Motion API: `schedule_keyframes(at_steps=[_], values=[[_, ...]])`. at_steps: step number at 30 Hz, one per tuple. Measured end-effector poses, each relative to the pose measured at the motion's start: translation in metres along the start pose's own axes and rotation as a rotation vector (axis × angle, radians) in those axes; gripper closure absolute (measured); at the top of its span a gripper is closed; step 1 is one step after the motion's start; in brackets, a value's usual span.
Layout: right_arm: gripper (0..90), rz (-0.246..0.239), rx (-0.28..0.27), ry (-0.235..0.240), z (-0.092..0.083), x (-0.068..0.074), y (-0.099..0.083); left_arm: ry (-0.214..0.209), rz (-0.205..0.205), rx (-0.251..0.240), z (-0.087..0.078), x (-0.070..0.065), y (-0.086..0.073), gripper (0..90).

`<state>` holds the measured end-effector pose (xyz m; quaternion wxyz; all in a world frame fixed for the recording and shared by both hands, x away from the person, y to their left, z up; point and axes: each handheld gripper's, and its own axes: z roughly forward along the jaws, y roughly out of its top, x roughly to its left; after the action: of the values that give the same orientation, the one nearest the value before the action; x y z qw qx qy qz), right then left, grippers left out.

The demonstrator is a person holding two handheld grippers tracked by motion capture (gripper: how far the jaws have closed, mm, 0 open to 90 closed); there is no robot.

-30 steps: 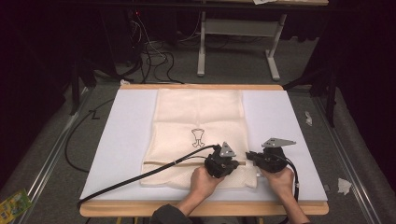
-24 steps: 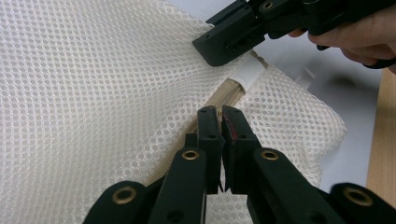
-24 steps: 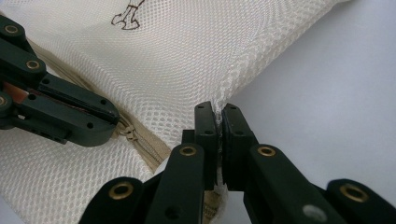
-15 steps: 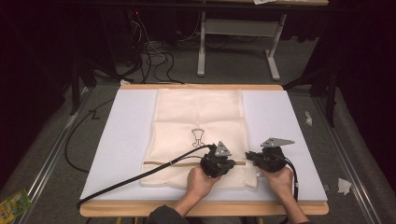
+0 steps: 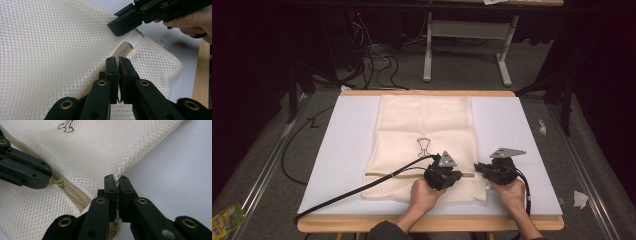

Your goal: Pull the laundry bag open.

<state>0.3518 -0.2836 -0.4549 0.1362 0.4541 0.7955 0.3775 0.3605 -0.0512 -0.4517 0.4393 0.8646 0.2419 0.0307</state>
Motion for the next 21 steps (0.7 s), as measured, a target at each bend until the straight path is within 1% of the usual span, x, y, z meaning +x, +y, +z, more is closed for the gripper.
schedule_keyframes(at_steps=[7,10,14,20,21], values=[[87.9,0.003,0.000,0.002,0.0009,0.0004,-0.0001,0.005,0.005,-0.002,-0.0028,0.0003,-0.0001,86.8],[87.9,-0.002,0.006,0.002,0.0009,-0.0007,-0.0003,0.004,-0.001,-0.001,-0.0036,0.0015,-0.0011,86.8],[87.9,-0.001,-0.002,0.001,0.0015,-0.0002,-0.0007,0.005,0.004,0.004,-0.0061,0.0021,-0.0015,86.8],[87.9,0.001,0.001,0.004,0.0022,-0.0003,-0.0010,0.000,-0.008,0.000,-0.0076,0.0032,-0.0013,86.8],[87.9,0.001,0.003,0.003,0.0019,-0.0002,-0.0008,0.001,-0.003,0.000,-0.0077,0.0030,-0.0014,86.8]])
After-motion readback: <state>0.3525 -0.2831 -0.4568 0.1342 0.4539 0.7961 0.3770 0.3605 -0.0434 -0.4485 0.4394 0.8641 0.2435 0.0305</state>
